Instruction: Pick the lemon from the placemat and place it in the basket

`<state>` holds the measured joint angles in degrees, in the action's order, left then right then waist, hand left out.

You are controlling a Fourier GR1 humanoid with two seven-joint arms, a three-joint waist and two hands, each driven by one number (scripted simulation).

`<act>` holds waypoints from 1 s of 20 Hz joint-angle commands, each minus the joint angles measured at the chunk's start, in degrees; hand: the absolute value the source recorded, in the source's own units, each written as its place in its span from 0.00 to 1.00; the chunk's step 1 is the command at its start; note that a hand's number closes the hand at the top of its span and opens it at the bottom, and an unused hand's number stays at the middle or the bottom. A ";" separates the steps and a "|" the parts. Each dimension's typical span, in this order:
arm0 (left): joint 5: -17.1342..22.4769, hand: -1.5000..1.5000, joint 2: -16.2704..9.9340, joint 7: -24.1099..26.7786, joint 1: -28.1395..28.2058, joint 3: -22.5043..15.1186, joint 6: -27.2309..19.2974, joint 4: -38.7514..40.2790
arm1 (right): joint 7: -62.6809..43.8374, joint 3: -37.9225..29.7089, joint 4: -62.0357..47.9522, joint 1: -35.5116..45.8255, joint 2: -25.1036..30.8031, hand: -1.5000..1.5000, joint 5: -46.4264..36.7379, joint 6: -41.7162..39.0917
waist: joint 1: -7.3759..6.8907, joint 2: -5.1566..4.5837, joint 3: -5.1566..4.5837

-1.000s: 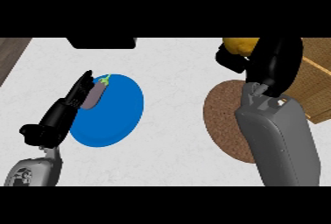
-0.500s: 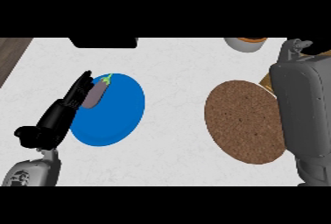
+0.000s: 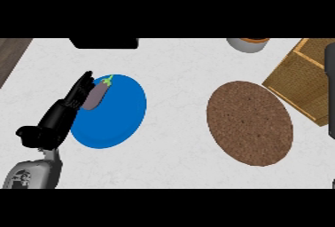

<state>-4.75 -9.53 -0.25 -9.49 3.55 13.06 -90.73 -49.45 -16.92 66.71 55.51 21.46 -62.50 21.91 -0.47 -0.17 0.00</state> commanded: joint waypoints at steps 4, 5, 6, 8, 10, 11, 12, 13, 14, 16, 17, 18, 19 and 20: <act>0.28 0.50 0.43 -4.79 -0.72 0.00 -0.64 -3.62 | 7.61 -4.09 -1.01 -7.25 2.83 1.00 8.18 2.16 | 0.41 0.24 0.03; -1.15 0.50 0.65 -0.06 0.29 -0.43 -0.82 -1.24 | 8.82 -4.35 -4.29 -7.16 3.33 1.00 8.35 2.89 | 0.26 0.11 0.01; -1.58 0.50 0.78 -0.03 -3.04 -0.19 -1.09 3.11 | 10.63 -4.61 -8.82 -5.59 3.00 1.00 8.34 5.94 | 0.15 -0.06 0.01; -1.08 0.50 0.21 -1.15 -0.16 -0.61 -0.02 -1.06 | 15.22 -7.07 -11.18 -6.20 6.97 1.00 11.84 5.01 | -0.04 0.00 0.03; 1.23 0.50 0.35 -0.42 -0.71 0.64 1.03 -0.51 | 16.89 -6.60 -15.19 -5.37 5.58 1.00 10.79 10.43 | -0.27 -0.07 0.02; -0.20 0.50 0.70 0.12 1.16 -0.55 0.90 0.43 | 18.53 -7.98 -13.47 -8.06 7.81 1.00 12.57 8.85 | 0.01 -0.01 0.02; -0.25 0.50 0.73 0.14 -0.22 -0.08 0.23 0.15 | 21.80 -8.02 -16.32 -9.26 5.70 1.00 12.17 14.74 | -0.24 -0.13 0.04; -1.41 0.50 0.94 -0.11 0.84 -0.46 -0.54 -0.37 | 19.87 -7.05 -12.31 -10.27 6.82 1.00 12.54 11.31 | 0.17 0.10 0.01; 0.60 0.50 -0.19 -1.39 -0.60 0.67 1.11 -0.63 | 25.85 -9.29 -19.53 -8.91 9.01 1.00 14.55 13.69 | -0.35 -0.15 0.05; -2.16 0.50 1.64 0.07 0.00 -1.06 -1.15 0.52 | 26.57 -8.58 -19.90 -9.07 9.51 1.00 14.03 14.81 | -0.13 -0.04 0.03; -0.41 0.50 0.17 -1.36 -1.14 0.48 0.23 -0.57 | 26.75 -8.12 -18.56 -10.00 10.12 1.00 14.65 13.21 | 0.04 0.06 0.02; -0.23 0.50 0.16 1.25 -0.77 1.00 0.64 2.43 | 26.00 -6.60 -20.27 -9.67 7.94 1.00 12.24 16.71 | -0.05 -0.01 0.01; -0.03 0.50 0.84 -1.15 1.81 -0.90 1.21 -2.93 | 30.49 -9.28 -25.62 -8.11 12.01 1.00 13.88 17.48 | -0.76 -0.16 0.06; -0.09 0.50 0.51 -2.80 -3.47 0.27 0.38 0.66 | 27.19 -9.56 -23.75 -7.65 9.74 1.00 12.35 22.75 | -0.36 -0.18 0.04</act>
<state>-4.99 -9.12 -1.12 -10.26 3.73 13.55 -90.68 -23.87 -25.19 46.53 46.90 30.56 -49.55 37.88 -0.72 -0.25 0.05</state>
